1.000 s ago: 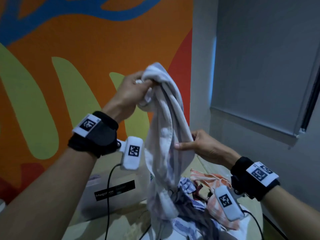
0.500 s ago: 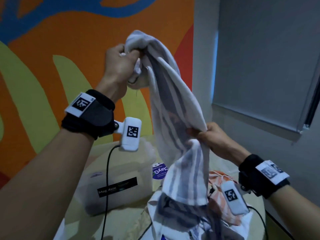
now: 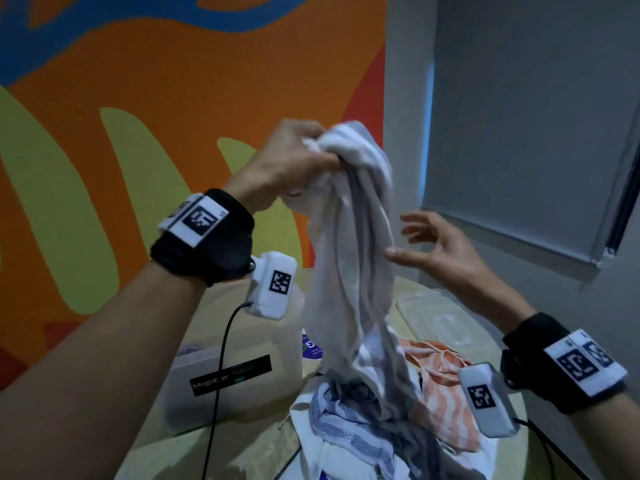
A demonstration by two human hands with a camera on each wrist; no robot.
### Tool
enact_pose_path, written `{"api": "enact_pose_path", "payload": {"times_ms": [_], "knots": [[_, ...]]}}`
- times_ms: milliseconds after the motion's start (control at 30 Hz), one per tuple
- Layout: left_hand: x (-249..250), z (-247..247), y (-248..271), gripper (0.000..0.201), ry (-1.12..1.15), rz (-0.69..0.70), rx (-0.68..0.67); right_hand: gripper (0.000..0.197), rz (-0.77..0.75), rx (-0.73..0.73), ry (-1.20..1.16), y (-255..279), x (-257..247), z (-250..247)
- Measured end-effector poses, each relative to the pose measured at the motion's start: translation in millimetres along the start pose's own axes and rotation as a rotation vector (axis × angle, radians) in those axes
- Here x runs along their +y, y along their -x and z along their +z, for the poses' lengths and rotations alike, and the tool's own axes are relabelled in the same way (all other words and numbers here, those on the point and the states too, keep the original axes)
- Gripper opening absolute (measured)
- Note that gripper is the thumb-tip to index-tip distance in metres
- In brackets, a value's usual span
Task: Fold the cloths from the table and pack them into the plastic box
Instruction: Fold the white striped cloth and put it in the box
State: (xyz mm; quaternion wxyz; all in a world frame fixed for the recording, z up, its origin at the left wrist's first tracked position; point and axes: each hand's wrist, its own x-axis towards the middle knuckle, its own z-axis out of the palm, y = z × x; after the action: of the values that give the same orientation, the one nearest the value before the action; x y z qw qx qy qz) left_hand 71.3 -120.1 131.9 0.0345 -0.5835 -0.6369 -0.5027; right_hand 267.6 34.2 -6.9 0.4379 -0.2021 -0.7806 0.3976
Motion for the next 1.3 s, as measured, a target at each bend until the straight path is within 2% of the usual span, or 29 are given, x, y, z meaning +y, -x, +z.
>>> {"api": "enact_pose_path", "payload": {"times_ms": [100,167,233,333,433,533,633,733,800,833,933,1000,1067,1167,1300], "knots": [[6.3,25.5,13.1,0.013,-0.157,0.119,-0.417,0.082,-0.070,-0.125,-0.274,-4.5,-28.4,3.5],[5.0,40.2,21.0,0.015,-0.195,0.134,-0.533,0.079,-0.022,-0.256,-0.391,-7.4,-38.0,5.8],[-5.9,50.3,26.9,0.024,-0.201,0.150,-0.515,0.065,0.012,-0.350,-0.426,-5.1,-37.7,8.4],[-28.8,57.1,39.9,0.045,-0.187,0.139,-0.454,0.039,0.037,-0.292,-0.395,1.3,-24.1,7.7],[-49.1,61.2,54.1,0.045,-0.074,0.016,-0.397,0.027,0.067,-0.215,-0.407,5.3,-6.4,1.2],[-67.2,60.2,61.7,0.030,-0.034,-0.123,-0.370,0.026,0.096,-0.135,-0.453,6.5,6.0,-9.5],[-79.1,58.2,65.4,0.018,0.044,-0.148,-0.339,0.031,0.110,-0.090,-0.482,5.0,11.2,-18.6],[-81.0,58.4,63.3,0.016,0.232,-0.132,-0.192,0.031,0.162,-0.211,-0.487,2.8,13.2,-28.7],[-75.0,58.5,59.4,0.016,0.327,-0.141,-0.130,0.038,0.157,-0.333,-0.324,1.5,8.9,-34.2],[-70.6,59.8,57.2,0.017,0.341,-0.138,-0.136,0.044,0.123,-0.347,-0.206,0.7,4.6,-33.9],[-56.7,71.1,52.1,0.020,0.291,-0.074,-0.235,0.056,0.020,-0.276,-0.058,-2.0,-14.5,-18.5],[-49.0,81.3,51.3,0.014,0.293,-0.043,-0.269,0.050,-0.030,-0.305,-0.054,-4.2,-23.3,-4.9],[-46.2,86.4,52.2,0.007,0.332,-0.042,-0.231,0.038,-0.038,-0.289,-0.109,-4.9,-26.2,-0.3],[-49.7,82.8,55.8,0.007,0.461,-0.129,-0.131,0.035,-0.059,-0.200,-0.131,-4.0,-25.9,-9.9],[-50.3,83.8,62.8,0.009,0.557,-0.224,-0.117,0.033,-0.159,-0.220,-0.063,-2.6,-25.6,-14.6]]}}
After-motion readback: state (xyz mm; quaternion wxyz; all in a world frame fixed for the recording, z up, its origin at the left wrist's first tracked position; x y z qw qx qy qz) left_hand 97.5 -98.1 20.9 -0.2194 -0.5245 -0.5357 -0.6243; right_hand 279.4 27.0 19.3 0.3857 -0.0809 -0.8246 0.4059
